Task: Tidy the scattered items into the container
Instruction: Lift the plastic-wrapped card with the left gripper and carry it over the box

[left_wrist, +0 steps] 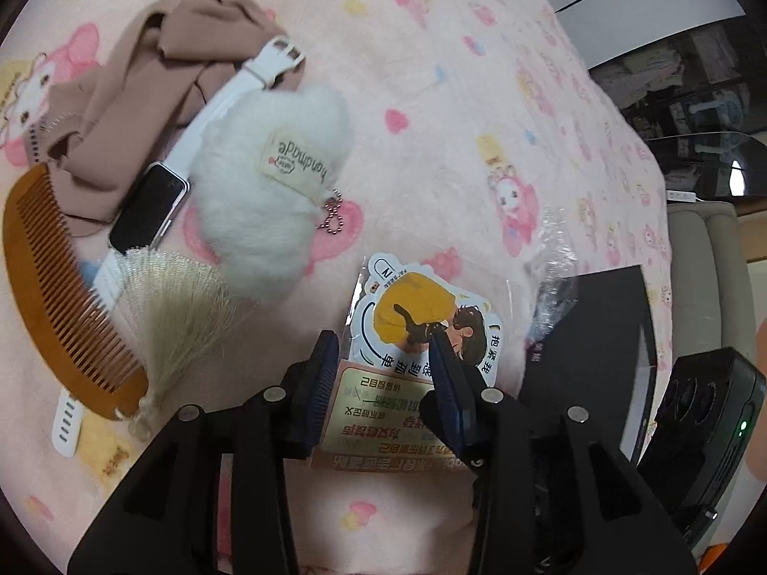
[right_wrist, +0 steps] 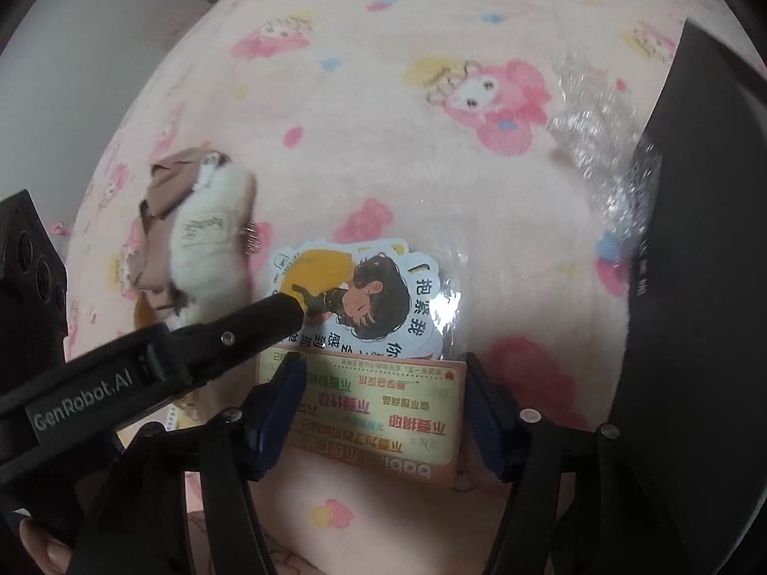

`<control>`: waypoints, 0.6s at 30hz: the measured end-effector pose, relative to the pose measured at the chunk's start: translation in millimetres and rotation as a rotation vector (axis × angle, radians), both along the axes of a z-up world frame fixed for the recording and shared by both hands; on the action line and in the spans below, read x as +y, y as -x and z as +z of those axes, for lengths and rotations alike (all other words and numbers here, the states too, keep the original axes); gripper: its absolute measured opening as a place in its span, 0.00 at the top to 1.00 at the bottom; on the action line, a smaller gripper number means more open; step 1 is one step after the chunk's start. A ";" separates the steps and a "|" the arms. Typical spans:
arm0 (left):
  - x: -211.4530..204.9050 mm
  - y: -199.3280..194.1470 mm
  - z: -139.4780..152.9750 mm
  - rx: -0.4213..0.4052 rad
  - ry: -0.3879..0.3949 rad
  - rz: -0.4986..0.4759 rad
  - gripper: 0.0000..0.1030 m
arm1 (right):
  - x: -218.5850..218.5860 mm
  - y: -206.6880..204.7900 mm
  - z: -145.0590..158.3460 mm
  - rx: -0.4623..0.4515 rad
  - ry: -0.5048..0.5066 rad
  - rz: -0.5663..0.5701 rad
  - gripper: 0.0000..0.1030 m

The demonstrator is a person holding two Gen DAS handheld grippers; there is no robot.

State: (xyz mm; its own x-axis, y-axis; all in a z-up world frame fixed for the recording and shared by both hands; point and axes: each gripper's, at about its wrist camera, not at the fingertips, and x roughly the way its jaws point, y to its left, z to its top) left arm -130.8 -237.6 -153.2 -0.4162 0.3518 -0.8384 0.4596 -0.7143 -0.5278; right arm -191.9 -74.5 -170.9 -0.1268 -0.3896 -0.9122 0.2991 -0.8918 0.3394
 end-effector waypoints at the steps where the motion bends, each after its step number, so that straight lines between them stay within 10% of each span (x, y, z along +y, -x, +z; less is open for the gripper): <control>1: 1.5 -2.7 3.6 0.010 0.002 -0.003 0.62 | 2.0 -1.5 4.9 0.006 0.011 0.004 0.42; 18: 67.7 -46.8 111.4 0.224 0.010 -0.093 0.60 | 74.5 -55.9 130.5 0.227 0.131 0.065 0.44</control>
